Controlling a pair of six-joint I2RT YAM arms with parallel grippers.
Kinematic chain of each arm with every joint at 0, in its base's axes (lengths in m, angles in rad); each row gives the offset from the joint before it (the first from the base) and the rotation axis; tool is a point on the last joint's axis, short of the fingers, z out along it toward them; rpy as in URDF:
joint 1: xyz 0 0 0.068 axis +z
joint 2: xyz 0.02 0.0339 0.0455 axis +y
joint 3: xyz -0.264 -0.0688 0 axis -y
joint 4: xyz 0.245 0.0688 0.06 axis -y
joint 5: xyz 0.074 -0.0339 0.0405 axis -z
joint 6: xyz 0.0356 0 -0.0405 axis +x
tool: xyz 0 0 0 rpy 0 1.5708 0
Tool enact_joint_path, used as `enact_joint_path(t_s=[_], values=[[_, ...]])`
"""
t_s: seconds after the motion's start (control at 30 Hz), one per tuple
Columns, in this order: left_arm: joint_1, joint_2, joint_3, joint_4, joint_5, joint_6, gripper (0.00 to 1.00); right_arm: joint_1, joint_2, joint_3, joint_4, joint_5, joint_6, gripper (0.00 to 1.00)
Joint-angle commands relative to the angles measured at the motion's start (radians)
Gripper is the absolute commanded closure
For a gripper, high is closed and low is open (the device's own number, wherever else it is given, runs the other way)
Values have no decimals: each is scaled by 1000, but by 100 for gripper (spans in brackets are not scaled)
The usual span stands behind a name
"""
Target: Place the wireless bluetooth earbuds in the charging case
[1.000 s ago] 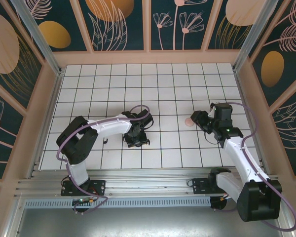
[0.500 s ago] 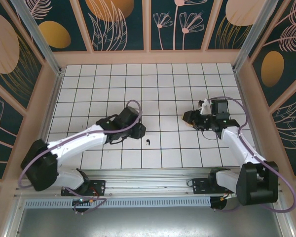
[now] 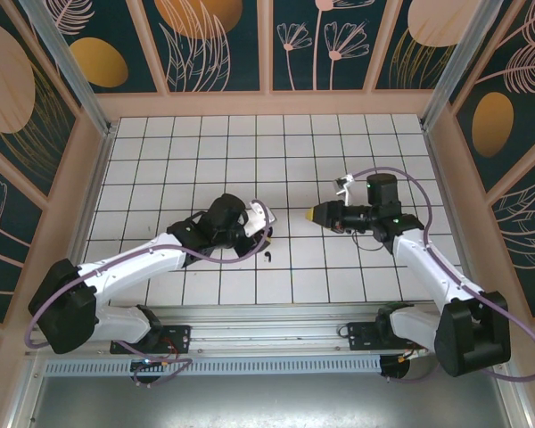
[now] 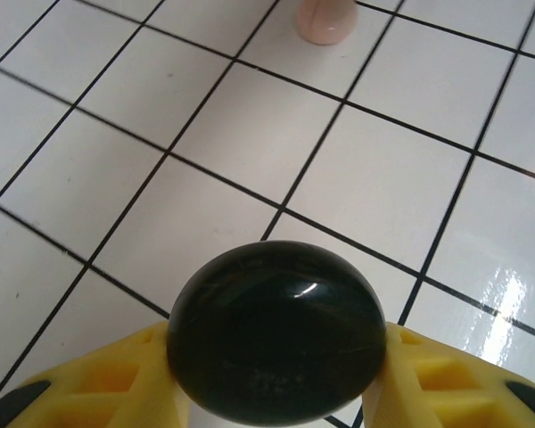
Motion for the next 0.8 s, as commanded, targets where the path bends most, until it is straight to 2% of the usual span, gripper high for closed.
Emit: enact_joint_path(t_s=[0.0, 0.4, 0.77], values=[[3, 4, 17, 44, 85, 129, 69, 68, 6, 27, 68, -25, 4, 64], [2, 19, 41, 64, 106, 134, 72, 220, 112, 72, 143, 21, 53, 63], [2, 13, 55, 87, 129, 108, 72, 265, 171, 114, 81, 155, 7, 63]])
